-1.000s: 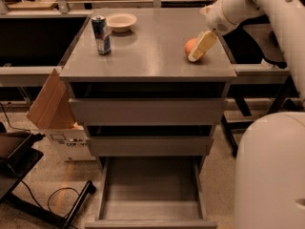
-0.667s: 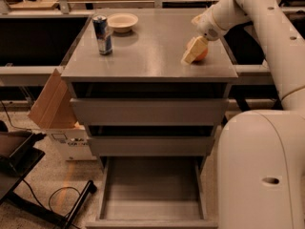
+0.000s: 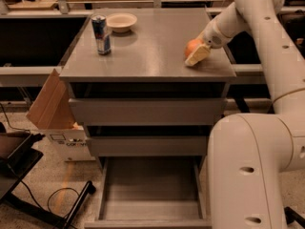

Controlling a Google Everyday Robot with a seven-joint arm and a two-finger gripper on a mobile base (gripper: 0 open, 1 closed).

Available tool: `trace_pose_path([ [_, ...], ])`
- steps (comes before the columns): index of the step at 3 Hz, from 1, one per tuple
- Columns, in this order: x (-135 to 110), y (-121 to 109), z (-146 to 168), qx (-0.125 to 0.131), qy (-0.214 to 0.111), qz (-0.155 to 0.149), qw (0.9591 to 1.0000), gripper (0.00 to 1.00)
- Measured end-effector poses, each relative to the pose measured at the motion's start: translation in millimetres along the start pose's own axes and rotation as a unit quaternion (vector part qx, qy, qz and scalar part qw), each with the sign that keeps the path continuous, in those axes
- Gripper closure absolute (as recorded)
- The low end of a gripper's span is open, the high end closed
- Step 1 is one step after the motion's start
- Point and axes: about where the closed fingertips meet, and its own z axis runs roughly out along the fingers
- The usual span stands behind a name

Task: Place orange into bottom drawer

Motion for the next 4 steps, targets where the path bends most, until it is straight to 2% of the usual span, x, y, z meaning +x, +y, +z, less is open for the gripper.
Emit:
trace_pose_path([
  [1, 23.2, -3.5, -6.5, 0.002, 0.012, 0.026, 0.9996, 0.65],
  [2, 6.5, -1.9, -23.0, 0.009, 0.009, 0.008, 0.9999, 0.87],
  [3, -29.8, 6.2, -53.6, 0.022, -0.004, -0.036, 0.9991, 1.00],
  [4, -73.9, 31.8, -100.9, 0.043, -0.017, -0.063, 0.9969, 1.00],
])
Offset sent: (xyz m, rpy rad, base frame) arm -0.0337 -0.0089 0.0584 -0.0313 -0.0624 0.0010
